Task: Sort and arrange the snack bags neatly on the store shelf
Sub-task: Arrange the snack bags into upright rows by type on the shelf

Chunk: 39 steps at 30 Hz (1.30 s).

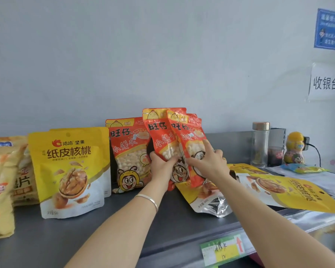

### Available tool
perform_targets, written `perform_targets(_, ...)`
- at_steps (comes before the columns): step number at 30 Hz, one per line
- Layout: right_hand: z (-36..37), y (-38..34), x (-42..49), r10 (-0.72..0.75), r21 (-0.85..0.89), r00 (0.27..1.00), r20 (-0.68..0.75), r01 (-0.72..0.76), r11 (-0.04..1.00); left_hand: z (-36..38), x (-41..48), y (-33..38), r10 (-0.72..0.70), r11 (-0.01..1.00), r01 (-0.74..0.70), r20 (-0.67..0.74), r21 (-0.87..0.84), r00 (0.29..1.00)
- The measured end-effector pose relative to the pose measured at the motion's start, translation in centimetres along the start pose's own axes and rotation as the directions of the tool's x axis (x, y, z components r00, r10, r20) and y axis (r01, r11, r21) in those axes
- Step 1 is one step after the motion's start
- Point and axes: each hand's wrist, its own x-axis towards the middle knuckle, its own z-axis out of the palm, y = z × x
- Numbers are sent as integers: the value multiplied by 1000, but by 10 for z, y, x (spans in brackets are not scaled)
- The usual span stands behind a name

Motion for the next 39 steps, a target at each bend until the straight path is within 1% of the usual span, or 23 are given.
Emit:
perform_targets(5, 20, -42, -23, -71, 72, 997, 11, 70, 995, -56, 2, 8, 123, 986, -117, -45, 119, 991)
perform_targets(8, 40, -63, -39, -88, 110, 995, 49, 82, 991, -92, -1, 6, 162, 958, -144, -53, 249, 985)
perform_targets(10, 57, -73, -51, -70, 139, 994, 80, 59, 989, -108, -4, 3, 148, 930, -123, -48, 345, 988)
perform_targets(12, 72, -79, -65, -43, 166, 996, 83, 29, 986, -116, -8, 0, 107, 910, -71, -66, 408, 992)
perform_targets(15, 84, -79, -77, -16, 163, 999, 43, 8, 987, -118, -14, -3, 35, 897, 21, -117, 441, 992)
perform_targets(18, 85, -72, -80, -5, 144, 1000, 30, 0, 990, -114, -19, -3, 15, 874, 56, -142, 482, 990)
perform_targets(21, 83, -68, -80, -4, 139, 999, 36, -1, 990, -111, -31, -3, 58, 809, 29, -128, 587, 990)
perform_targets(24, 81, -68, -84, -15, 117, 1000, 27, 12, 993, -113, -40, -7, 131, 711, -63, -45, 700, 990)
perform_targets(26, 79, -68, -87, -24, 112, 1000, 11, 23, 993, -115, -42, -7, 117, 656, -81, 5, 750, 993)
perform_targets(27, 78, -69, -89, -34, 107, 999, 4, 34, 994, -117, -42, -6, 89, 644, -69, 16, 762, 996)
perform_targets(29, 77, -71, -94, -63, 97, 998, -9, 63, 993, -121, -40, -3, 38, 641, -44, 26, 766, 999)
perform_targets(30, 76, -72, -96, -80, 92, 997, -14, 81, 992, -122, -40, -3, 42, 648, -51, 31, 760, 999)
perform_targets(32, 74, -75, -100, -108, 90, 994, -24, 109, 990, -124, -43, 0, 119, 670, -112, 43, 733, 992)
perform_targets(33, 74, -77, -101, -117, 92, 993, -31, 120, 988, -125, -48, 1, 171, 699, -146, 35, 700, 985)
perform_targets(36, 76, -84, -112, -153, 76, 987, -58, 157, 985, -128, -67, 8, 286, 843, -238, -28, 482, 958)
perform_targets(37, 79, -87, -117, -175, 53, 983, -52, 178, 983, -129, -74, 13, 289, 883, -248, -46, 400, 956)
perform_targets(39, 85, -91, -129, -235, -13, 972, 7, 235, 972, -132, -83, 16, 289, 927, -266, -52, 265, 956)
